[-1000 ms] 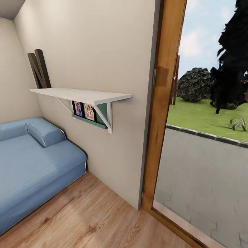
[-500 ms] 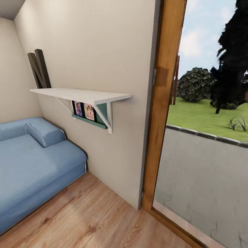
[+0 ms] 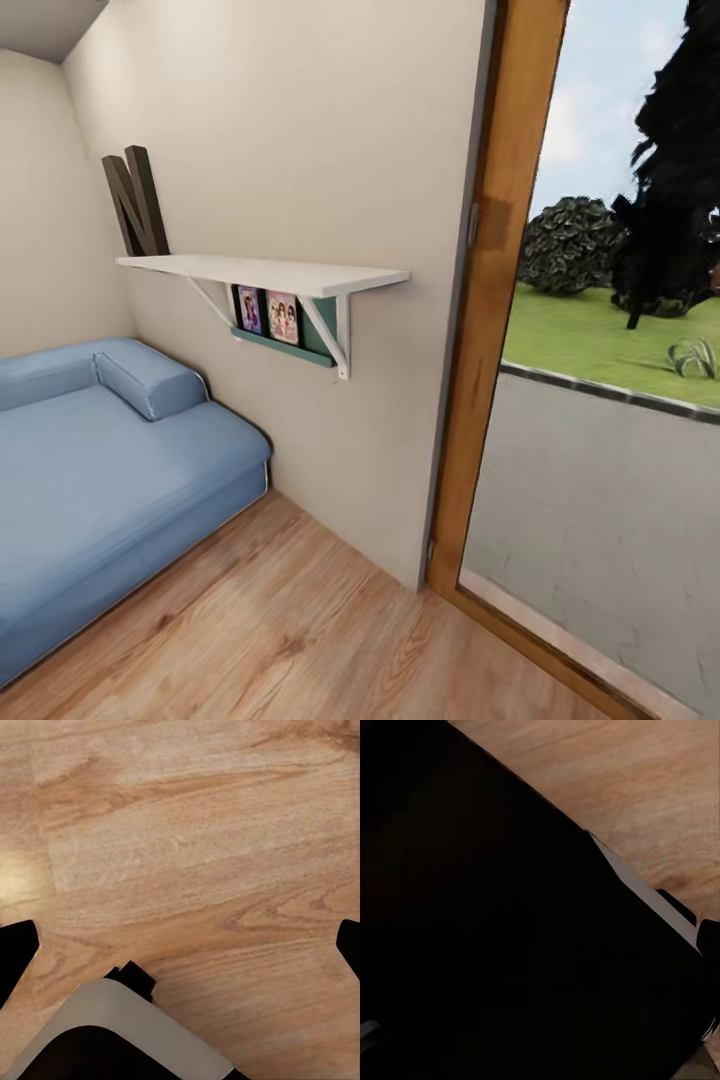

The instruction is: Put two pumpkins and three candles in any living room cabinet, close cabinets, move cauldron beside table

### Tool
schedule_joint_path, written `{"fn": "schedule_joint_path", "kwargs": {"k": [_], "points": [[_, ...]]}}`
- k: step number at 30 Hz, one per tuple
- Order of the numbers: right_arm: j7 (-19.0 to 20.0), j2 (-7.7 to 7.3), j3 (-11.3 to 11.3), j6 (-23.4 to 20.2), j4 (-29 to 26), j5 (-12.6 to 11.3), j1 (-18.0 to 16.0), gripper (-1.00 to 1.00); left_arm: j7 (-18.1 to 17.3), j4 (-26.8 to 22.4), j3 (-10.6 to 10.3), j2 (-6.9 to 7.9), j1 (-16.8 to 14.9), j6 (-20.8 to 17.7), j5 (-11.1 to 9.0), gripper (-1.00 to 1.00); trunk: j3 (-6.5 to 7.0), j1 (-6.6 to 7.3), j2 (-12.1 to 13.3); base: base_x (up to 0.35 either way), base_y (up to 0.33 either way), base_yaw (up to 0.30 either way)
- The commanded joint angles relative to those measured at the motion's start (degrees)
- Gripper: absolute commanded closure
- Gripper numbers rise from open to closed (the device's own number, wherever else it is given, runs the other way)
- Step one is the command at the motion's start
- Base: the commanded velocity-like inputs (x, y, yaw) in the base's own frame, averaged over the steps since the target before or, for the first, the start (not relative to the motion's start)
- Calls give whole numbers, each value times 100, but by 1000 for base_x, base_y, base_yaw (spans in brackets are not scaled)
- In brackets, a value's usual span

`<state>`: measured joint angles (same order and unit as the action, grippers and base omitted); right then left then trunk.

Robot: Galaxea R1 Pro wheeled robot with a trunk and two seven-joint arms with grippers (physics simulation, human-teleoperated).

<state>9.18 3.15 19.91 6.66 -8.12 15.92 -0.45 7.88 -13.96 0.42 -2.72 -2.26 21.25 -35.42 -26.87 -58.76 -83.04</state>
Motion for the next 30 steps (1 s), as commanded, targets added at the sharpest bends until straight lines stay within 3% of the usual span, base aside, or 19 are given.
{"fn": "schedule_joint_path", "kwargs": {"k": [1, 24, 30], "points": [[14, 1, -40, 19, 3, 60, -4, -100, 21, -1, 4, -2, -2, 10, 7, -100, -6, 3, -4, -239, 245, 0], [14, 1, -49, 19, 3, 53, -7, -100, 21, -1, -3, 0, -2, 10, 53, -100, -6, 3, -4, -296, 172, 0], [14, 1, -49, 35, 3, 52, -8, -100, 21, -1, -7, 0, -2, 10, 63, -100, -6, 3, -4, -69, 10, -147]]}}
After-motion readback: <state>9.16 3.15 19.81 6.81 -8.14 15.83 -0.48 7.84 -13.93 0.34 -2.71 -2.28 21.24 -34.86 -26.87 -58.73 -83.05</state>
